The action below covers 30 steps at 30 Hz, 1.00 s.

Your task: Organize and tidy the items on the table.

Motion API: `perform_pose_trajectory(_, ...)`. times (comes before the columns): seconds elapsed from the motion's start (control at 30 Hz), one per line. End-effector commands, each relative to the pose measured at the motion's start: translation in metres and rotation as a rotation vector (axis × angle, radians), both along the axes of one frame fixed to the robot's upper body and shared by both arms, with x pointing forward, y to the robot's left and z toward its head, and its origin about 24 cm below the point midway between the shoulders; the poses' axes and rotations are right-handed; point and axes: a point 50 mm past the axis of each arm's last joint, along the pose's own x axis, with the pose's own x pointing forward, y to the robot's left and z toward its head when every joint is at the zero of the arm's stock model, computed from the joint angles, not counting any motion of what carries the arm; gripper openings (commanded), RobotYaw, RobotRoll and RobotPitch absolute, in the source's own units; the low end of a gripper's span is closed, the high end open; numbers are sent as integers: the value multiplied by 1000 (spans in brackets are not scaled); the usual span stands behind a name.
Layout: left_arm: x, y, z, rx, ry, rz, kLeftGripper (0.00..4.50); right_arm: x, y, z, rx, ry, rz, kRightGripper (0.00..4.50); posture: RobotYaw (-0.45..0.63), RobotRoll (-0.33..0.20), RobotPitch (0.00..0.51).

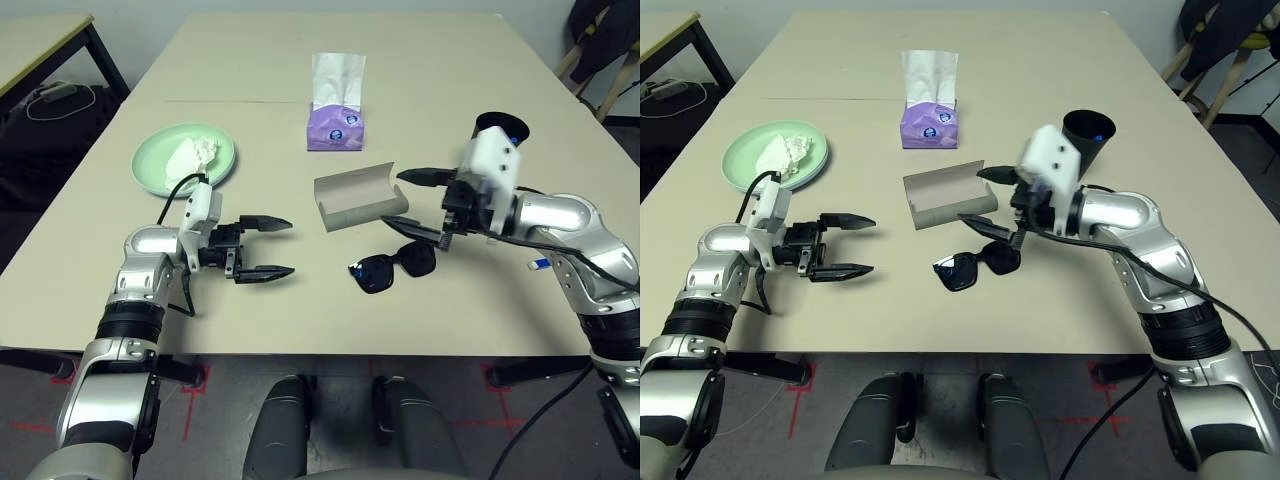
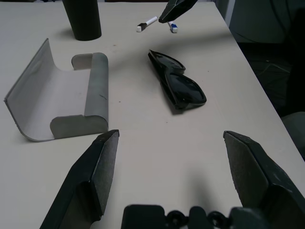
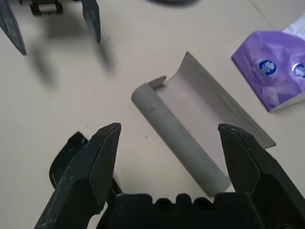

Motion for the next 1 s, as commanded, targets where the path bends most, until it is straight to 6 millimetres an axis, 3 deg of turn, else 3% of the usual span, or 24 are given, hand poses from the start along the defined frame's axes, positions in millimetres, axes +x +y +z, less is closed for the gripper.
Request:
perform_pose_trajectory(0.03,-5,-6,-1,8,-14,-54,4434,-8,4,3,-174,37,38,4500,47,0,185)
perform_pose_trajectory(0.33,-5,-13,0,10,-44,-85,4434,-15,11,16,-514,37,184,4500,62,0,189)
perform_pose_trajectory(0.53,-4,-17,1,-10,-55,-72,4434,-13,14,9,-694,44,268,4500,78,0,188)
perform_pose_trajectory(1.0,-5,-20,3,-6,-71,-67,4434,-7,21,-5,-803,114,304,4500,92,0,183)
